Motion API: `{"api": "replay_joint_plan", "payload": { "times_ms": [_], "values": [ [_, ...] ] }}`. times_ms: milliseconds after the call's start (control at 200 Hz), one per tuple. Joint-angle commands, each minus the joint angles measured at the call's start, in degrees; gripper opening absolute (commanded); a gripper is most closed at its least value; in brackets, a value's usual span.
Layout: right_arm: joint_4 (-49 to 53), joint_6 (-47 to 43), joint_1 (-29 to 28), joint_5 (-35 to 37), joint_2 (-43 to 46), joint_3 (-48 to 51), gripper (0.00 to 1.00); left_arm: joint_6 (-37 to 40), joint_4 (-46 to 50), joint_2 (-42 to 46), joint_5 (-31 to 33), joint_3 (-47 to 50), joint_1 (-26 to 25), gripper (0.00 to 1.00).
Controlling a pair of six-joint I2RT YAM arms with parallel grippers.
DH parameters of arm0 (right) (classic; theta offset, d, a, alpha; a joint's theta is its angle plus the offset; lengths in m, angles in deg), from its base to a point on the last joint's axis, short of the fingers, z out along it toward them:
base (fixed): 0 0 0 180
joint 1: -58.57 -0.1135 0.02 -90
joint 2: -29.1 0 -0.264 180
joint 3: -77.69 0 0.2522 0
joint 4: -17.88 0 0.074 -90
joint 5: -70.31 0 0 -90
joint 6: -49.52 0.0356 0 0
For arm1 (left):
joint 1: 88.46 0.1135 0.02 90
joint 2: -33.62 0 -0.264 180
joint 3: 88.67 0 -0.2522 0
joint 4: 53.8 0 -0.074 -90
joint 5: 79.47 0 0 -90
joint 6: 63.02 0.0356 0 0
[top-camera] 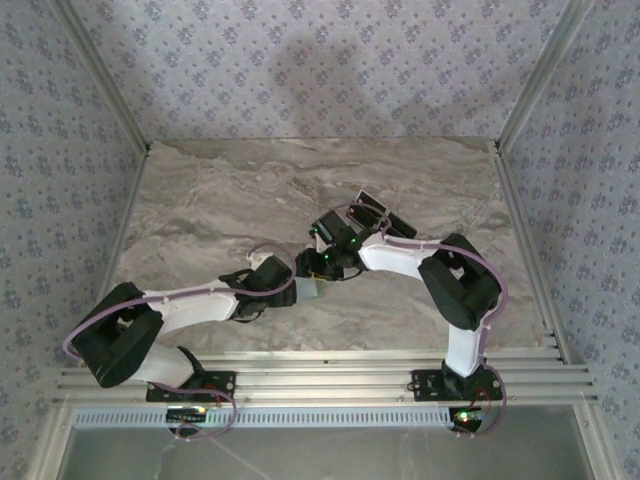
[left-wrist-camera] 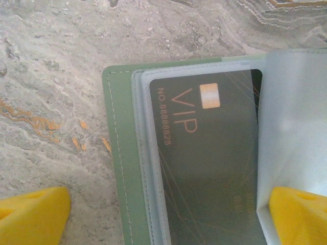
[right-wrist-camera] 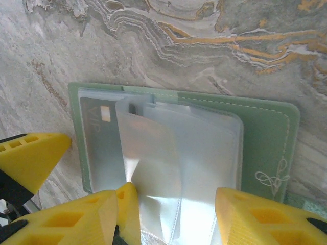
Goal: Put the credit cards into the card holder
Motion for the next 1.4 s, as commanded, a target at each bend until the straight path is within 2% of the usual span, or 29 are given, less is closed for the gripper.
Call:
{"api": "replay_joint_plan", "payload": {
  "times_ms": [0,400,730,889,1069,1239,1394],
  "values": [
    [-1.3,1.3,-0.9,0.3,-1.2,-0.4,0.55,-0.7,0.9,-0.4,0.7,1.3,-0.2,1.00],
    [-3.3,2.0,-1.7,-1.6,-5.1,-2.4,0.55,-0.2,0.8,0.1,0.6,1.4,-0.2,1.00],
    [-3.7,2.6,-2.5,-3.0,-5.0,-3.0,0.55,0.3,2.1,2.9,1.1,1.2,-0.2,1.00],
    [-2.7,2.8,-3.4,-2.3,-3.9,-5.3,0.55,0.4,5.0,8.6,2.1,1.7,-0.2,1.00],
    [-0.6,2.7,-5.1,-1.0,-3.6,-7.3,0.55,-1.4,9.8,19.2,3.9,4.1,-0.1,1.00],
    [0.8,2.8,-6.6,-0.6,-8.1,-10.8,0.55,-3.9,13.5,28.5,5.5,6.6,0.1,1.00],
    [2.2,2.8,-7.7,-0.2,-12.3,-14.7,0.55,-5.0,15.4,32.7,5.9,8.0,0.7,1.00]
  ]
}}
